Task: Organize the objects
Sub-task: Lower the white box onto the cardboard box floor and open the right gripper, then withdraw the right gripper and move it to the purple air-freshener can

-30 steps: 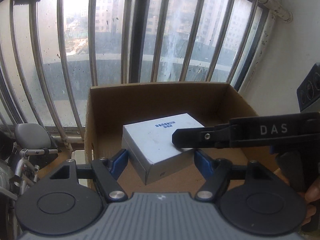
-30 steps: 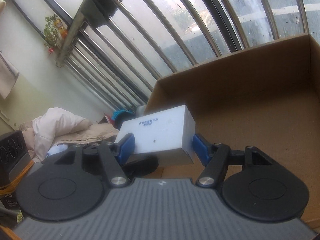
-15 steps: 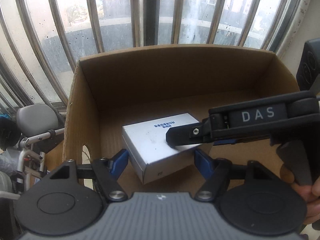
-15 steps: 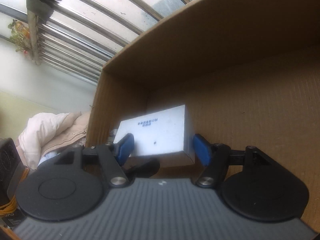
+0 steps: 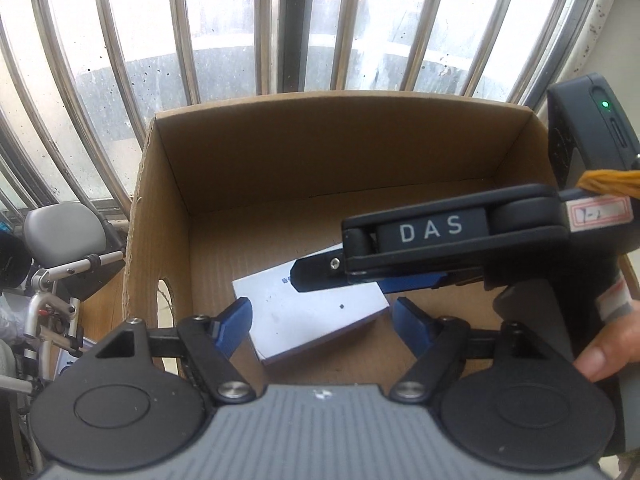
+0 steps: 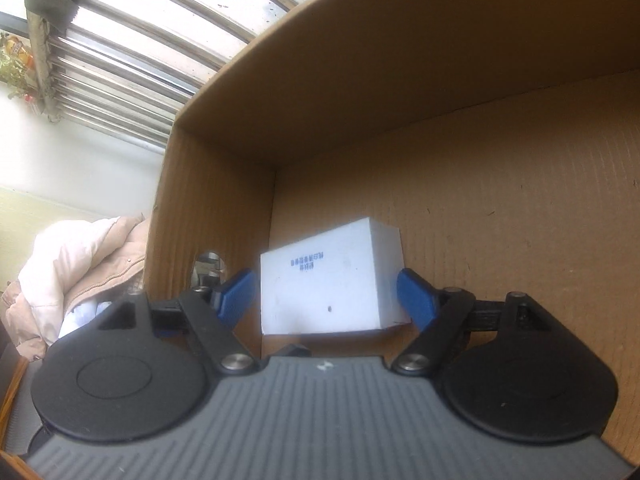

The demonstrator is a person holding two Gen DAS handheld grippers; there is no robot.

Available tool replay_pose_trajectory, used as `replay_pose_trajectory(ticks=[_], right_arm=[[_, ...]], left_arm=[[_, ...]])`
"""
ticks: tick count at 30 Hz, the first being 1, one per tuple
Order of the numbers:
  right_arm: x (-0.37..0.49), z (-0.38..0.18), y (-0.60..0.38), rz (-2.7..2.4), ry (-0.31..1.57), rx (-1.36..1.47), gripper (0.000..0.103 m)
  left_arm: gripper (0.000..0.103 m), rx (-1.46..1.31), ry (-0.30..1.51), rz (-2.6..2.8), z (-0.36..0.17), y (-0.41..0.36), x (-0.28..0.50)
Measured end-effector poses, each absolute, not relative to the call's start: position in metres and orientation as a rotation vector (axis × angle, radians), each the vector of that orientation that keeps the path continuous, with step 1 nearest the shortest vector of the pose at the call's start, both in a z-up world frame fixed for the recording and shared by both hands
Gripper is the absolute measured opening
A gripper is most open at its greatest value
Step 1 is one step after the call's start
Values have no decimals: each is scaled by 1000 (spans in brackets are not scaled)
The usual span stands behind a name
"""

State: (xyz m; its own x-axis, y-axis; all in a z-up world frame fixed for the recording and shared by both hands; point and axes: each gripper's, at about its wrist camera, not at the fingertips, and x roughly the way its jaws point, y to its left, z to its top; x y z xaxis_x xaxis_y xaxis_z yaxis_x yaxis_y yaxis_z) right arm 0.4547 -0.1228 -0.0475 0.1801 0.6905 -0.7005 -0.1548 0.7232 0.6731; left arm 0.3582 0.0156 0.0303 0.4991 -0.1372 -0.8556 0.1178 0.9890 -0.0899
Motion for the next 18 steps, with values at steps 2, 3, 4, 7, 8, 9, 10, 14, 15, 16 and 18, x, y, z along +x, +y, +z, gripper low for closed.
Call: replay_pose_trajectory(ticks=[2,3,4,7,8,9,10,14,15,16,18], right_arm=[[452,-38,-122,628,1236,503,83],[450,-34,-123,621,1226,497,84],[448,-28,-124,615,1214,491,85],[438,-11,-133,595,1175,482,87],[432,-4,-136,588,1161,474,87],[427,2,-139,585,1149,469,88],[425,7,-147,583,1139,470,89],[388,32,-175,598,1083,489,90],[372,40,-180,607,1052,492,91],[359,49,-187,616,1021,493,93],[334,66,-206,633,958,495,97]], left_arm=[[79,-27,1024,-165,38,14,353],[79,-30,1012,-173,43,14,348],[79,-31,999,-178,49,14,343],[79,-41,963,-195,64,14,325],[80,-44,945,-205,70,12,317],[80,-44,927,-215,77,11,309],[80,-44,908,-223,84,10,300],[84,-42,819,-268,108,8,252],[84,-39,793,-278,112,5,243],[85,-36,767,-290,117,4,231],[88,-27,707,-319,125,2,203]])
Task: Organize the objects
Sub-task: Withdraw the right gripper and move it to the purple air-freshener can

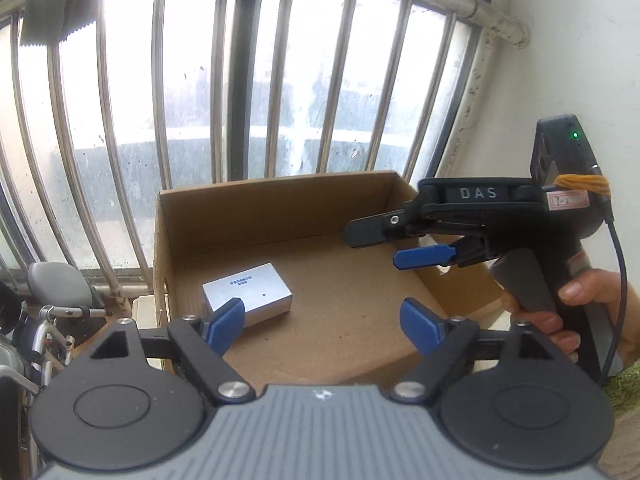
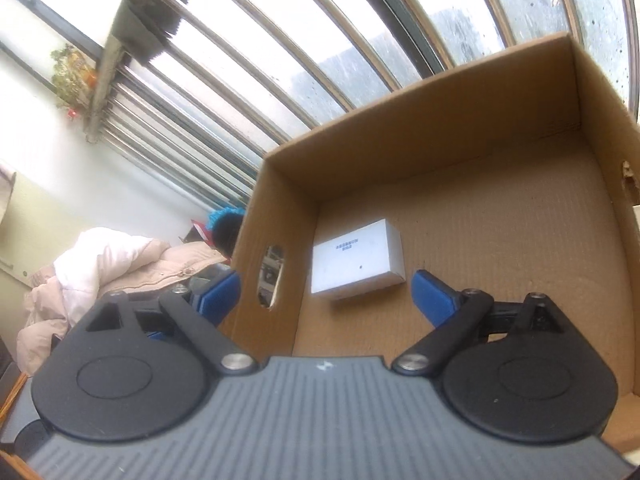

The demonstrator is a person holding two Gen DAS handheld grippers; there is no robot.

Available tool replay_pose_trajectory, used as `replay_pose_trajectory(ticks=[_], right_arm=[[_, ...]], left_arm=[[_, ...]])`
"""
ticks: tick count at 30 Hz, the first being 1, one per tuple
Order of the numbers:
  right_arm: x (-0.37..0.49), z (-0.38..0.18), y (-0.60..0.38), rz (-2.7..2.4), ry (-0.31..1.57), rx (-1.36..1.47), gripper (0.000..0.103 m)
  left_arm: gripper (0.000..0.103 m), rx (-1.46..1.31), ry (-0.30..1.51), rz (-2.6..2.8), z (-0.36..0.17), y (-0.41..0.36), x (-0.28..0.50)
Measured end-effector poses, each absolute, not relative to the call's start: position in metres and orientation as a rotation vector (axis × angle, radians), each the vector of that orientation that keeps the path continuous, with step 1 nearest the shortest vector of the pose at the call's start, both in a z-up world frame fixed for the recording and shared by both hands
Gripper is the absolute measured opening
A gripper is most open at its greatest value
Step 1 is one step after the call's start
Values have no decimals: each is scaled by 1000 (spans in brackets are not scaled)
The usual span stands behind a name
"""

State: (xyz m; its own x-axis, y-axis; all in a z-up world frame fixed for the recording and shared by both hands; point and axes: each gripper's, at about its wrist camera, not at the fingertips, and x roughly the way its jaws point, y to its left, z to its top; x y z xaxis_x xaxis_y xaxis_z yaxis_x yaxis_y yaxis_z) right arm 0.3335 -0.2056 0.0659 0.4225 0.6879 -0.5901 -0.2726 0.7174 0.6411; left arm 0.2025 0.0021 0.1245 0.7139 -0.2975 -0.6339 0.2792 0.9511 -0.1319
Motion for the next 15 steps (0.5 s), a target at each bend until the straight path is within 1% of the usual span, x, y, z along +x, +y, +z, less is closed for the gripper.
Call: replay_pose_trajectory(ticks=[2,4,7,12,15], right_arm=[[303,79,-233,659,884,505,102],[271,94,-253,673,821,511,102],[216,97,-279,665,744,499,102],[136,77,-307,588,655,441,102],[106,51,-315,526,641,423,102]], left_arm=[[89,-22,653,-339,127,-1,177],[89,-7,600,-348,124,-6,150],[90,35,531,-328,108,-15,117],[90,78,497,-320,80,-25,71],[90,86,511,-365,61,-34,57]])
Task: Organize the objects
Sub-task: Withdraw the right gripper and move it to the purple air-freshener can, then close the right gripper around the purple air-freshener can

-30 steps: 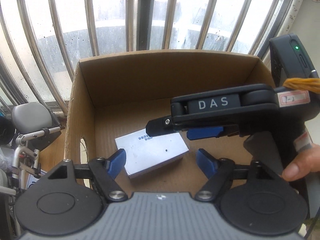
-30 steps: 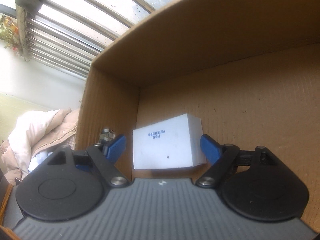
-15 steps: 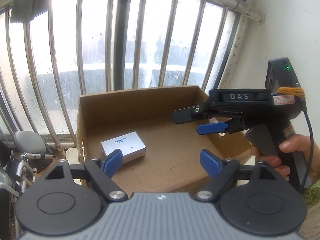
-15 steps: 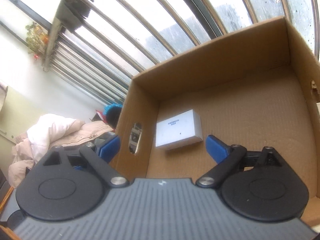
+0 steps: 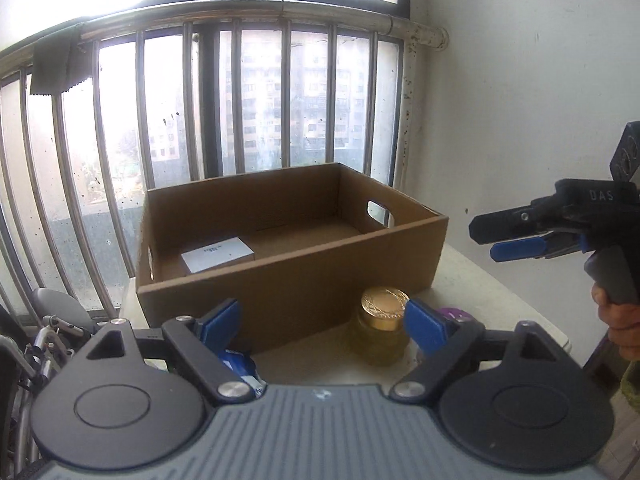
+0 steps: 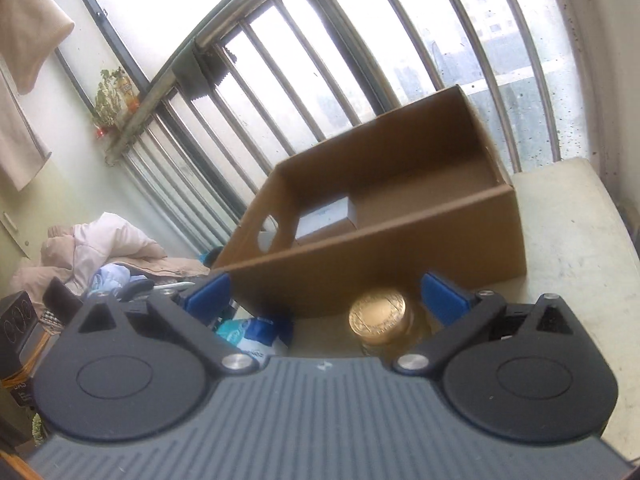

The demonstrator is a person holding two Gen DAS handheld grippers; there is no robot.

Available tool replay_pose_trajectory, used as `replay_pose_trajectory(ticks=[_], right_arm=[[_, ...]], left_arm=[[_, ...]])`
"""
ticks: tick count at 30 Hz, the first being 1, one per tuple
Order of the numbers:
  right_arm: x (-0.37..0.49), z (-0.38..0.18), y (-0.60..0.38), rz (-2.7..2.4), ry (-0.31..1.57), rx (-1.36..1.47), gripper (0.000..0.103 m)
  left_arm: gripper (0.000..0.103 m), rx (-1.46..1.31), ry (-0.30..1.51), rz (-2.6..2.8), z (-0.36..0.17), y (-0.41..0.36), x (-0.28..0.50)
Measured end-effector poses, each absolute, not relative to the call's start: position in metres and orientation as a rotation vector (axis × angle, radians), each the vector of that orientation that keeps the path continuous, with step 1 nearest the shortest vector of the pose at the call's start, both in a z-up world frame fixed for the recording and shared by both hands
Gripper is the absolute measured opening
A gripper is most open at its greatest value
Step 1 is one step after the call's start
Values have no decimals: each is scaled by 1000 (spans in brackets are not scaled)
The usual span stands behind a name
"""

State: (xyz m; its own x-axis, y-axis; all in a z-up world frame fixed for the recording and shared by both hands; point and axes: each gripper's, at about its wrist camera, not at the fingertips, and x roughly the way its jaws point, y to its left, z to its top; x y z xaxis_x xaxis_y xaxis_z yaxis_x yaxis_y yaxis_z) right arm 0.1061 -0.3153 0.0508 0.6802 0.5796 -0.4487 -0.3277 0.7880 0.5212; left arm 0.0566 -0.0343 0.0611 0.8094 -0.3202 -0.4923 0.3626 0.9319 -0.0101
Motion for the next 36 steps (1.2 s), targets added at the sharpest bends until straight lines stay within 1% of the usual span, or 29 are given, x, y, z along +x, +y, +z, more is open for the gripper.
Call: replay_pose_trajectory(ticks=[6,10,21,23,26,28,31,33,36], right_arm=[[79,-6,-326,428,675,435,102],[74,-32,-329,414,701,453,102],[102,-63,-327,449,694,448,101],[107,-67,-326,461,697,450,100],[113,-73,-327,476,701,463,93],[115,-77,-328,492,706,479,81],[114,-80,-329,507,712,493,74],[113,-81,-328,504,711,488,72],[110,-82,-327,507,717,500,71]], left_arm=[[90,144,562,-484,26,-67,49],[90,182,585,-571,7,-95,53],[88,240,620,-651,-28,-135,74],[84,241,624,-666,-34,-141,78],[81,244,634,-688,-42,-150,85],[80,247,636,-698,-46,-154,88],[78,243,645,-707,-52,-156,90],[78,244,645,-708,-54,-154,89],[78,241,647,-710,-55,-150,84]])
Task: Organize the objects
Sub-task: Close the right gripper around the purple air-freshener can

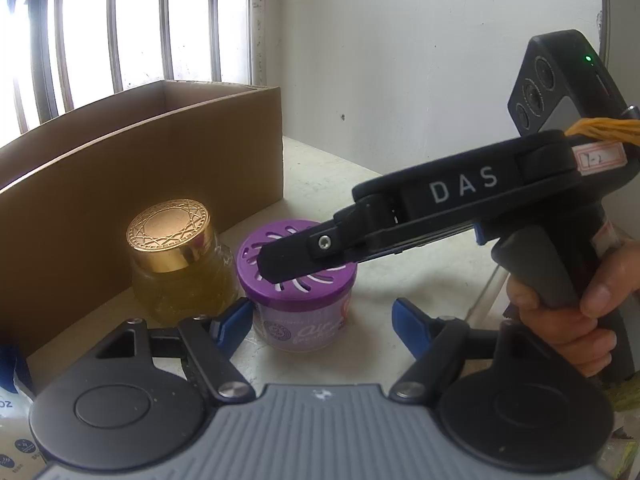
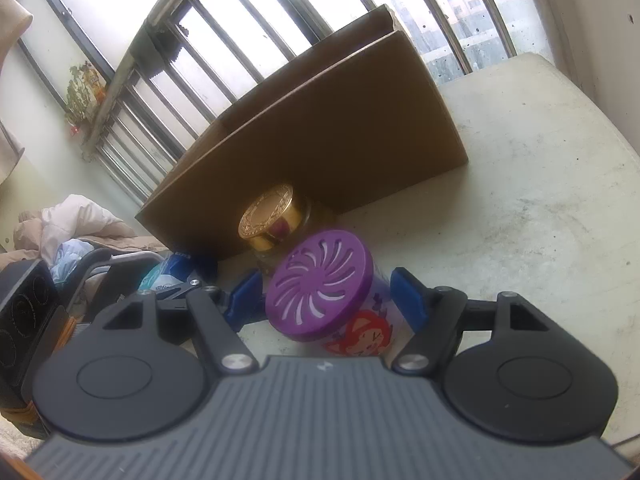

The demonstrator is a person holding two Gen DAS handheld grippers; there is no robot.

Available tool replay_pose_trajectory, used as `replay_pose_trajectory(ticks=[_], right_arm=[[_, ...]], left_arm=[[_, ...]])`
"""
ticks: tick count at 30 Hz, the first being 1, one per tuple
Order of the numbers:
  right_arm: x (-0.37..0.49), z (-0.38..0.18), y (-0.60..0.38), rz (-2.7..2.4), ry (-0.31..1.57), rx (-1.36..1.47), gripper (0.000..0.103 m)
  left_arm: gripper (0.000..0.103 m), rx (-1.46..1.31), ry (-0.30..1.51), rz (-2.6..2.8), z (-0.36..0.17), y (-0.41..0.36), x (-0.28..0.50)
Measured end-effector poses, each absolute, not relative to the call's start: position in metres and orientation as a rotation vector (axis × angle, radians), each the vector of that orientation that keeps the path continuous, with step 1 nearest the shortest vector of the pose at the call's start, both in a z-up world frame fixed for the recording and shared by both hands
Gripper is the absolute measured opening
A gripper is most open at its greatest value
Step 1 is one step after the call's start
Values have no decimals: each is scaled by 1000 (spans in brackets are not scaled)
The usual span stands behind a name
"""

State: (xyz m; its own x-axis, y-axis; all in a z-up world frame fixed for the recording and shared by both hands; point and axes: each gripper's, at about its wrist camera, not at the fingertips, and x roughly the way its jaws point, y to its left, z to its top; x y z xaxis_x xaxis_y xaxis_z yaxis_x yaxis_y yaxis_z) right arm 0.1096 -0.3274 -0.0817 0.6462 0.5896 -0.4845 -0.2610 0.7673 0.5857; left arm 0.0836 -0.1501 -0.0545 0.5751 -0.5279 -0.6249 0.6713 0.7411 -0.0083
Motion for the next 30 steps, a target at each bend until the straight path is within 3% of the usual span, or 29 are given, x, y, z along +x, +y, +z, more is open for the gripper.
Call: replay_pose_trajectory(ticks=[17,30], right_arm=[[100,-80,-268,585,772,514,71],[111,-75,-218,628,800,448,72]], left_arm=[[78,224,654,-576,-56,-92,43],[78,130,664,-499,-46,-61,62]])
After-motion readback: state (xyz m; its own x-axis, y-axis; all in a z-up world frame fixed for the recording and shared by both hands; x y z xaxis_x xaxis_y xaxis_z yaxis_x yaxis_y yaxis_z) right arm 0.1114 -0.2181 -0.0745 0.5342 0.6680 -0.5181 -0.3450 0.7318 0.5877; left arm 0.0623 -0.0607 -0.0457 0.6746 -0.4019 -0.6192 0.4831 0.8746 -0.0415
